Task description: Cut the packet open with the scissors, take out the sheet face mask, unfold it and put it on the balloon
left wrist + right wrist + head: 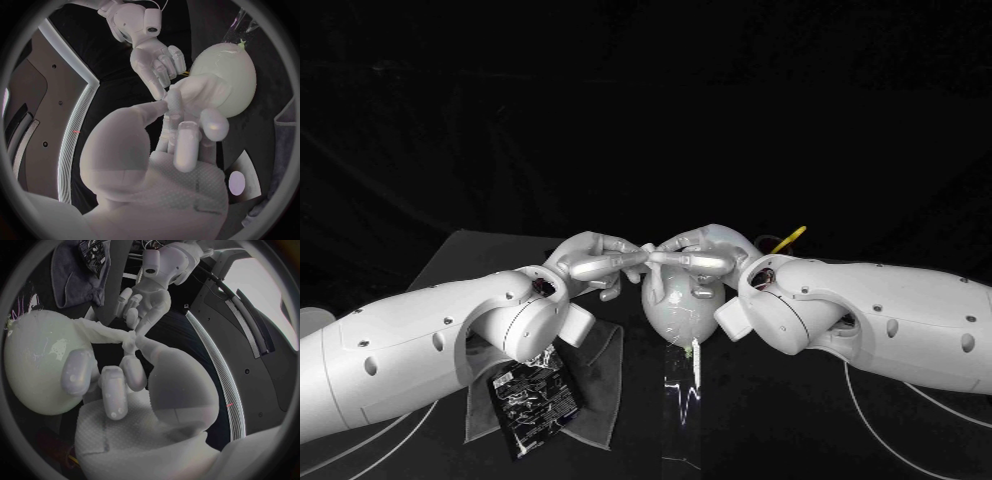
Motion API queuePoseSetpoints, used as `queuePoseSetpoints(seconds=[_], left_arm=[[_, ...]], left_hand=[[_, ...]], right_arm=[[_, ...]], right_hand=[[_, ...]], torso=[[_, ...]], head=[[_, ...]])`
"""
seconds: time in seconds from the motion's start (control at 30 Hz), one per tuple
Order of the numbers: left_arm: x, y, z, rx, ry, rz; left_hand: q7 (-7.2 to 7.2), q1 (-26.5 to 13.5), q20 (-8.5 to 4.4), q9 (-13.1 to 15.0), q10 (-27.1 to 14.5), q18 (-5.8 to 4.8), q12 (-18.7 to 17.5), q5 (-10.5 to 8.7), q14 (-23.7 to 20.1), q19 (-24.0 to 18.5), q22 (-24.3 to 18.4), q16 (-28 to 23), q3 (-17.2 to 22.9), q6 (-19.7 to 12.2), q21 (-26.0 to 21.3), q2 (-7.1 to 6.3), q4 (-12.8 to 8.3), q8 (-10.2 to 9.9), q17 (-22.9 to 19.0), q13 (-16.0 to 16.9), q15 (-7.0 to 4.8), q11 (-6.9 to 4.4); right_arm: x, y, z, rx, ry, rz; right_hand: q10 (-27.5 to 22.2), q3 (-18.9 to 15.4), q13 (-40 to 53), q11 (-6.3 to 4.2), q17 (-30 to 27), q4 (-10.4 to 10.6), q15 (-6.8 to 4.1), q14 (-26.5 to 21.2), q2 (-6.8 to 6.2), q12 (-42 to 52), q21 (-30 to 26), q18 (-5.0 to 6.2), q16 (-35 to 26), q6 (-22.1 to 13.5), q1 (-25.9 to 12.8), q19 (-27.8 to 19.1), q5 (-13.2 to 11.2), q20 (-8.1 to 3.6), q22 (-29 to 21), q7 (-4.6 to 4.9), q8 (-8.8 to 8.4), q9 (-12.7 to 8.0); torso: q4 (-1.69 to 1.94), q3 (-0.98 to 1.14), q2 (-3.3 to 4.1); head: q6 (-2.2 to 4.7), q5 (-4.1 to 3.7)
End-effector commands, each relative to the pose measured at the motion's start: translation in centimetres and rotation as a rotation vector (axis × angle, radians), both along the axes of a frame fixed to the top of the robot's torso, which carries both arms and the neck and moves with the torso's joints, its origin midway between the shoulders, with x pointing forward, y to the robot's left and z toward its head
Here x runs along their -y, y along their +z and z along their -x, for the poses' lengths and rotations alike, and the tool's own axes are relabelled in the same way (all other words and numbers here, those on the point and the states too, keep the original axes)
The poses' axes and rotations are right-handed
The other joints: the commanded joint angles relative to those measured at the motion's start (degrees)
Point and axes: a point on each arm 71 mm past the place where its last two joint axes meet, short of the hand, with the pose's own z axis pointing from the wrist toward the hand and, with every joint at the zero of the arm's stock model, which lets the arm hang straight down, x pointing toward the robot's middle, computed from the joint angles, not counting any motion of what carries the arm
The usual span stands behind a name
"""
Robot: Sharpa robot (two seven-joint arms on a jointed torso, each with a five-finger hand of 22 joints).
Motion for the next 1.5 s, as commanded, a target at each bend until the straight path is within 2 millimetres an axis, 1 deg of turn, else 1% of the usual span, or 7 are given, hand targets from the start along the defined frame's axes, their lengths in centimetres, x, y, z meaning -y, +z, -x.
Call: queuePoseSetpoints(seconds=[0.03,0.13,0.17,0.23,0.47,1.07,1.5], left_arm=[[0.4,0.3,0.1,0.019,-0.018,0.008],[0.3,0.3,0.1,0.018,-0.020,0.007],[0.3,0.3,0.1,0.018,-0.020,0.007],[0.3,0.3,0.1,0.017,-0.021,0.007],[0.2,0.2,0.1,0.016,-0.023,0.004],[-1.0,0.3,-0.1,0.026,-0.011,-0.004],[-2.2,2.1,-1.4,0.074,0.006,-0.018]], left_hand=[[-0.13,0.47,-0.19,3.86,0.84,-0.83,0.20,0.14,2.25,0.34,0.07,0.19,4.27,0.43,0.31,0.35,-3.94,0.32,0.05,0.07,-0.40,-0.35],[-0.13,0.47,-0.19,3.86,0.84,-0.83,0.20,0.14,2.25,0.34,0.07,0.19,4.27,0.43,0.31,0.35,-3.94,0.32,0.05,0.07,-0.40,-0.35],[-0.13,0.47,-0.19,3.86,0.84,-0.83,0.20,0.14,2.25,0.34,0.07,0.19,4.27,0.43,0.31,0.35,-3.94,0.32,0.05,0.07,-0.40,-0.35],[-0.13,0.47,-0.19,3.86,0.84,-0.83,0.20,0.14,2.25,0.34,0.07,0.19,4.27,0.43,0.31,0.35,-3.94,0.32,0.05,0.07,-0.40,-0.35],[-0.15,0.45,-0.20,3.92,0.88,-0.84,0.25,0.18,2.26,0.39,0.16,0.21,4.30,0.46,0.36,0.31,-3.97,0.34,0.08,0.10,-0.42,-0.37],[-0.15,0.45,-0.20,3.92,0.88,-0.84,0.25,0.18,2.26,0.39,0.16,0.21,4.30,0.46,0.36,0.31,-3.97,0.34,0.08,0.10,-0.42,-0.37],[-0.16,0.42,-0.21,3.99,0.91,-0.84,0.31,0.23,2.28,0.38,0.17,0.25,4.33,0.50,0.38,0.28,-4.00,0.35,0.20,0.14,-0.44,-0.38]], right_arm=[[-0.3,0.0,0.1,-0.009,0.033,-0.005],[-0.3,0.0,0.1,-0.003,0.024,-0.009],[-0.3,0.0,0.0,0.000,0.017,-0.012],[-0.2,0.1,0.0,0.007,0.007,-0.016],[0.2,0.3,-0.2,0.035,-0.034,-0.034],[1.4,0.6,-0.8,0.083,-0.080,-0.035],[2.2,2.0,-2.3,0.127,-0.102,-0.022]], right_hand=[[-0.28,-0.44,0.01,-0.06,10.10,0.02,0.31,4.59,-0.43,-0.32,-0.15,0.70,-0.08,-0.34,-0.17,-0.46,-0.13,0.11,8.20,0.04,-0.33,-0.06],[-0.16,0.11,0.22,-0.16,10.28,-0.17,0.31,4.63,0.55,-0.05,0.06,0.67,0.00,-0.05,0.64,-0.37,-0.12,0.19,8.26,-0.11,-0.29,-0.13],[0.43,1.01,0.85,-0.43,10.78,-0.39,0.16,4.78,2.16,0.79,0.81,0.57,0.22,0.81,1.75,0.00,-0.11,0.20,8.48,-0.50,0.10,-0.06],[1.00,1.65,1.39,-0.71,11.30,-0.56,-0.05,4.94,3.33,1.53,1.66,0.45,0.45,1.47,2.51,0.42,-0.11,0.14,8.72,-0.84,0.45,0.03],[3.83,4.27,4.10,-1.64,13.32,-1.92,-0.93,5.55,6.37,5.07,4.91,-0.10,1.31,3.34,4.92,2.12,-0.10,-0.50,9.63,-1.76,2.03,0.70],[4.68,5.66,4.84,-1.87,14.17,-2.98,-1.17,5.77,6.13,5.96,5.92,-0.30,1.66,3.82,4.85,2.64,-0.11,-0.84,9.90,-1.97,2.86,1.07],[4.62,5.73,4.74,-1.87,14.08,-3.09,-1.18,5.75,5.99,5.83,5.78,-0.27,1.63,3.77,4.76,2.58,-0.11,-0.86,9.86,-1.97,2.90,1.08]], torso=[[0.02,-0.01,-0.02],[0.02,0.00,-0.03],[0.03,0.00,-0.02],[0.03,0.00,-0.02],[-0.01,0.00,0.00],[-0.02,0.03,-0.04],[0.01,0.04,-0.13]], head=[[-0.03,-0.08],[-0.03,-0.11],[-0.04,-0.10],[0.00,-0.11],[0.00,-0.11],[0.27,-0.45],[1.00,-0.48]])
